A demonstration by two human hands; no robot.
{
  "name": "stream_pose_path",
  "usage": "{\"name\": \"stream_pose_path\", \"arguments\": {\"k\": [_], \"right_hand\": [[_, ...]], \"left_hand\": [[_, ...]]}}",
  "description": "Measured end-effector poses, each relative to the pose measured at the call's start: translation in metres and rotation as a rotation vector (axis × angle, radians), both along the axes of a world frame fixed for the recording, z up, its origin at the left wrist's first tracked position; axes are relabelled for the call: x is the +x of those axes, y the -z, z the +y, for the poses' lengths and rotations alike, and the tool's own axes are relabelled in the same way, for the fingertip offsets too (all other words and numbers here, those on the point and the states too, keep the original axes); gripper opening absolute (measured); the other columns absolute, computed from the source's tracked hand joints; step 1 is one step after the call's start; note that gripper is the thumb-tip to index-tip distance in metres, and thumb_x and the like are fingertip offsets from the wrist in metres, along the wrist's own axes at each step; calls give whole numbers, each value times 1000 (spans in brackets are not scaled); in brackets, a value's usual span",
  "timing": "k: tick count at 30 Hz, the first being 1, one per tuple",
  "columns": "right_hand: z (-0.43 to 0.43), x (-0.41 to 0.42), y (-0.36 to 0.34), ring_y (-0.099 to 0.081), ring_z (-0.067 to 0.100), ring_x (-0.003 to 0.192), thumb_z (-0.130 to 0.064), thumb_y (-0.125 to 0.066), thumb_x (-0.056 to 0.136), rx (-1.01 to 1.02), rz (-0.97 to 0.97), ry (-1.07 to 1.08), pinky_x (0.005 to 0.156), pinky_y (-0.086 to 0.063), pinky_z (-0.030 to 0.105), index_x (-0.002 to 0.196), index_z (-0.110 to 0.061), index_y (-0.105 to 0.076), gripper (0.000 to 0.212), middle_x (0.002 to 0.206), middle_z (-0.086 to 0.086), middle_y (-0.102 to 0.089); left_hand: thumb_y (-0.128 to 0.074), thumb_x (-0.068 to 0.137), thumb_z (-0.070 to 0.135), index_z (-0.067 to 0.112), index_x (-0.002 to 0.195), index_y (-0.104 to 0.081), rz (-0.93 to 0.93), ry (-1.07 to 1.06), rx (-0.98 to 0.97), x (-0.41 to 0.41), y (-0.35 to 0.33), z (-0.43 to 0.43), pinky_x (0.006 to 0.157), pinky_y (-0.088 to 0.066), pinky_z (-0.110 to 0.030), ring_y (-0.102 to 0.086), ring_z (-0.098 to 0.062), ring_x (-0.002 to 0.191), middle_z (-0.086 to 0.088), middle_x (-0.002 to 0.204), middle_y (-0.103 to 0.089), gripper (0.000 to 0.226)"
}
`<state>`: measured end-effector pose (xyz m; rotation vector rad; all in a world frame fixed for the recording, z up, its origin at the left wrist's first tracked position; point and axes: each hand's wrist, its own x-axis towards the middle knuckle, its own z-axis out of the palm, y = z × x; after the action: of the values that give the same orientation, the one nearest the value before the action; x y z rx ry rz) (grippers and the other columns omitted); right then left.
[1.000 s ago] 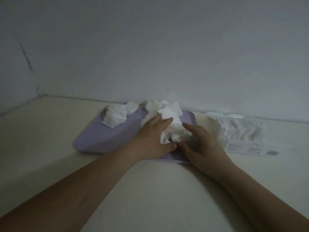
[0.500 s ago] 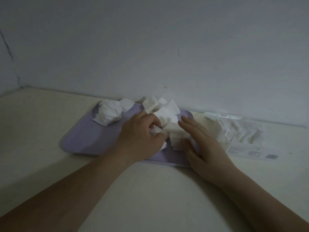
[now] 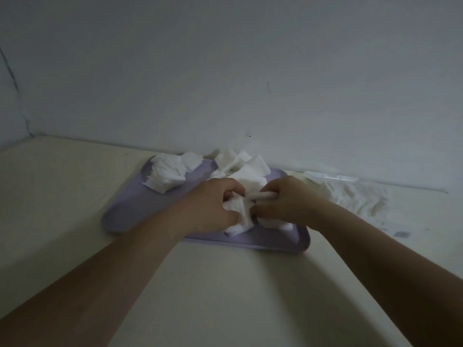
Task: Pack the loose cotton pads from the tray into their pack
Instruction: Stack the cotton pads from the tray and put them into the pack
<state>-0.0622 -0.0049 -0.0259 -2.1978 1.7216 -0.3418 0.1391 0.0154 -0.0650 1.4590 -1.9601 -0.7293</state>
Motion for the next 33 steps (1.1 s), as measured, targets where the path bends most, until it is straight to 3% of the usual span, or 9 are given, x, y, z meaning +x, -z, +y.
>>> {"name": "stream_pose_path", "arguments": {"k": [2,5,8,13,18,22,26,29,33], "right_hand": [[-6,1,-1,-64,6,70,-40,-85,73,6,-77,41,54,-46,12,91,-21,-79,26,85,-1,-75],[-12,-2,1,-70,17,73,-32,-75,79,-24,-249,134,65,-56,30,82,-19,-79,13,80,5,-76],[-14,-11,7,-73,18,79,-38,-72,82,-36,-480,183,73,-59,38,80,-27,-80,14,75,-3,-77],[-5,-21,17,-74,15,79,-47,-72,87,11,-669,202,55,-53,27,91,-34,-82,17,81,-7,-79],[-5,-18,12,-69,11,75,-34,-64,96,-32,-900,207,73,-55,30,92,-29,-81,19,77,-10,-75],[-2,-20,2,-64,3,72,-31,-59,101,-322,-832,195,73,-52,25,89,-20,-76,23,77,-8,-73],[16,-28,2,-63,28,71,-36,-55,99,-472,-776,172,71,-61,51,92,-1,-67,37,81,20,-67],[36,-28,8,-66,25,55,-21,-65,99,-298,-924,123,45,-55,38,99,-12,-77,16,71,12,-72],[44,-32,26,-58,27,47,-13,-70,95,-177,-1021,130,44,-50,35,101,-16,-79,11,71,20,-68]], "left_hand": [[-78,78,18,30,116,-65,-41,5,-19,2,-4,1,65,-56,-26,-62,-5,71,12,88,-62,42],[-74,78,21,27,103,-68,-59,1,-39,5,-7,1,65,-61,-34,-69,-9,67,8,84,-70,26],[-72,84,15,25,97,-70,14,-9,-85,6,-6,0,55,-56,-26,-68,-9,58,12,73,-69,16],[-74,88,26,34,99,-79,115,-146,-191,3,-5,-7,61,-49,-13,-65,0,63,14,79,-72,14],[-74,89,26,35,100,-80,257,-185,-230,3,-7,-7,71,-51,-19,-68,-3,73,28,78,-72,16],[-67,94,24,32,92,-76,367,-236,-269,0,-15,-6,72,-58,-29,-69,-9,75,13,83,-75,12],[-59,102,17,16,101,-70,678,-179,-36,-10,-21,3,57,-62,-40,-72,-22,68,-8,92,-74,11],[-61,101,10,10,112,-69,870,-126,104,-17,-14,2,59,-60,-35,-72,-22,75,-13,103,-72,14],[-62,94,-9,4,124,-63,1079,-4,260,-26,-3,2,69,-63,-33,-72,-29,97,-20,119,-71,32]]}}
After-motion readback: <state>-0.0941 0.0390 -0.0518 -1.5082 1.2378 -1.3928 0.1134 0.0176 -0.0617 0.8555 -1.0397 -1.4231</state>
